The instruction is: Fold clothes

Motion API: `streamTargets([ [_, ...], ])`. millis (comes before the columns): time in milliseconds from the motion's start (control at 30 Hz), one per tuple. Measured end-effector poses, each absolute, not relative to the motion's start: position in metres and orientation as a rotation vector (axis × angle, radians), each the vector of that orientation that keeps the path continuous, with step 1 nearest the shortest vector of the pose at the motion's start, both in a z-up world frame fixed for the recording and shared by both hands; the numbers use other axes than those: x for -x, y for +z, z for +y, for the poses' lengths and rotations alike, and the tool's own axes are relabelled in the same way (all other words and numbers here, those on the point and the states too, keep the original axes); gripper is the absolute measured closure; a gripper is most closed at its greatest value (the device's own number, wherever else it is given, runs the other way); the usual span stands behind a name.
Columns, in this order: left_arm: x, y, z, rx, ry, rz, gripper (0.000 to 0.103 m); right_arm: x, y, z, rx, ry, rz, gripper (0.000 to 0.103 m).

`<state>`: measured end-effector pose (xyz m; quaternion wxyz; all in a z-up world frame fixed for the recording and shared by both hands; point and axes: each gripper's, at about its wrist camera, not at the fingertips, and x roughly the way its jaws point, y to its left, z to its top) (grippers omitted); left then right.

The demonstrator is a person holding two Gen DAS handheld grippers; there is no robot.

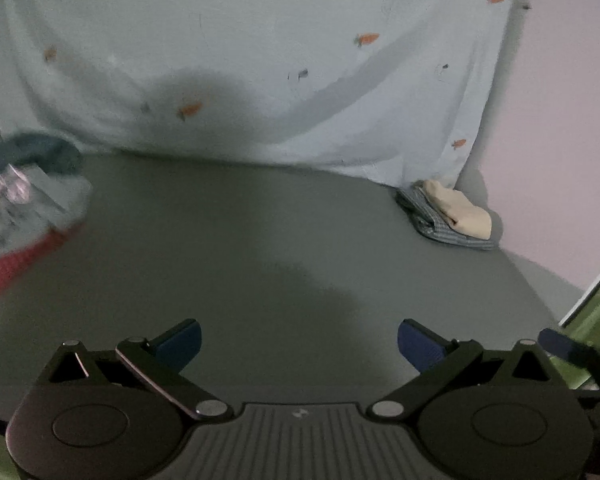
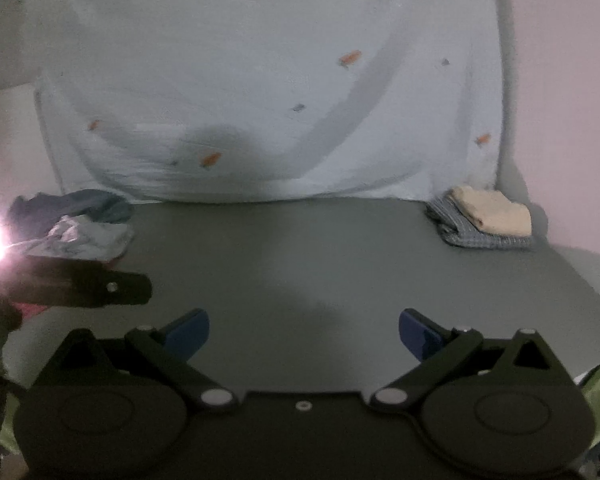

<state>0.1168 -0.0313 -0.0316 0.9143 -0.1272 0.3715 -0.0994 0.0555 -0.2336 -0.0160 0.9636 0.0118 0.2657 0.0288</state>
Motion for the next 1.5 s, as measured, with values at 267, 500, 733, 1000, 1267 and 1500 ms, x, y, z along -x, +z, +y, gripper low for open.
streamTargets([
  [267, -0.206, -0.055, 0.006, 0.702, -0.192, 0.968, 0.000, -0.169, -0.024, -0.230, 0.080, 0.072, 0.549, 0.009],
  [500, -0.227, -0.070, 0.069, 0.756, 0.033, 0.927, 0.007, -0.230, -0.055, -0.164, 0.241, 0.298, 0.633, 0.047],
  [733, -0.253, -0.077, 0.173, 0.602, 0.241, 0.846, 0.028, -0.270, -0.069, -0.058, 0.398, 0.454, 0.608, 0.082],
  [1000, -0.319, -0.093, 0.310, 0.462, 0.387, 0.818, 0.042, -0.329, -0.080, 0.110, 0.529, 0.568, 0.548, 0.089],
  [1267, -0.363, -0.117, 0.406, 0.439, 0.447, 0.813, 0.041, -0.406, -0.116, 0.258, 0.670, 0.783, 0.524, 0.076],
  [1500, -0.364, -0.128, 0.430, 0.359, 0.587, 0.836, 0.041, -0.427, -0.179, 0.302, 0.950, 0.744, 0.489, 0.101],
])
